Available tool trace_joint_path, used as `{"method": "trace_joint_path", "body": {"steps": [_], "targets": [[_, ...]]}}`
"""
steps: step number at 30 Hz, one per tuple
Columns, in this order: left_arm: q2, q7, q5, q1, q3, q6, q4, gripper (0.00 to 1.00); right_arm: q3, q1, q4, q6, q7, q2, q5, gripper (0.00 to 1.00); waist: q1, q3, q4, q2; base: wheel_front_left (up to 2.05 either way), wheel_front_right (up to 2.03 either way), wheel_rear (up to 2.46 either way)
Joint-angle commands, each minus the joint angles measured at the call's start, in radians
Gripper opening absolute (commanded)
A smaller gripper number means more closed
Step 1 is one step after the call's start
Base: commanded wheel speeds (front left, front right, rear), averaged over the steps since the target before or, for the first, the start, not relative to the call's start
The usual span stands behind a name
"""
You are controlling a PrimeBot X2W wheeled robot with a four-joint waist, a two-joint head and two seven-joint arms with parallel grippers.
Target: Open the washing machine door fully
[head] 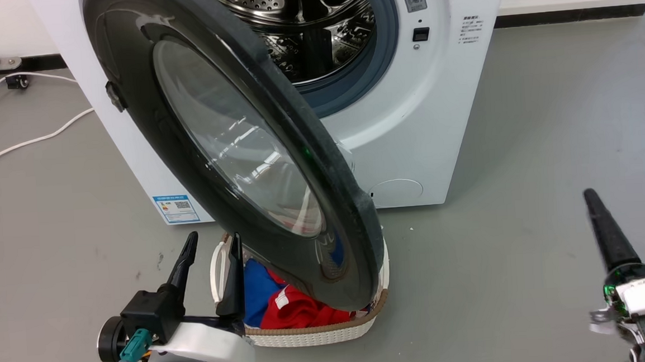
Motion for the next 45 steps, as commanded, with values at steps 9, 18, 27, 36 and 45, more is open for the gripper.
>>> {"method": "trace_joint_path", "body": {"steps": [9,18,27,36,45], "targets": [[0.008,-0.002,0.014,-0.008,0.032,0.000,0.007,1.00,-0.131,0.021,0.054,0.003,-0.159,-0.011,-0.663,1.00,0.0001,-0.006,-0.028,0.0000,0.00,0.00,0.00],[0.012,-0.002,0.028,-0.018,0.060,0.000,0.000,1.00,-0.267,0.042,-0.156,0.002,-0.102,0.155,-1.217,1.00,0.0001,0.009,-0.038,0.0000,0.00,0.00,0.00],[0.016,-0.002,0.045,-0.028,0.074,0.000,0.013,1.00,-0.166,0.134,-0.220,0.002,-0.069,0.200,-1.357,1.00,0.0001,0.019,-0.040,0.0000,0.00,0.00,0.00],[0.021,-0.002,0.041,-0.030,0.064,0.000,0.036,1.00,-0.117,0.144,-0.184,0.002,-0.075,0.205,-1.357,1.00,0.0001,0.013,-0.033,0.0000,0.00,0.00,0.00],[0.023,-0.002,0.035,-0.031,0.074,0.000,0.044,1.00,-0.098,0.149,-0.186,0.002,-0.069,0.207,-1.369,1.00,0.0001,0.010,-0.031,0.0000,0.00,0.00,0.00]]}}
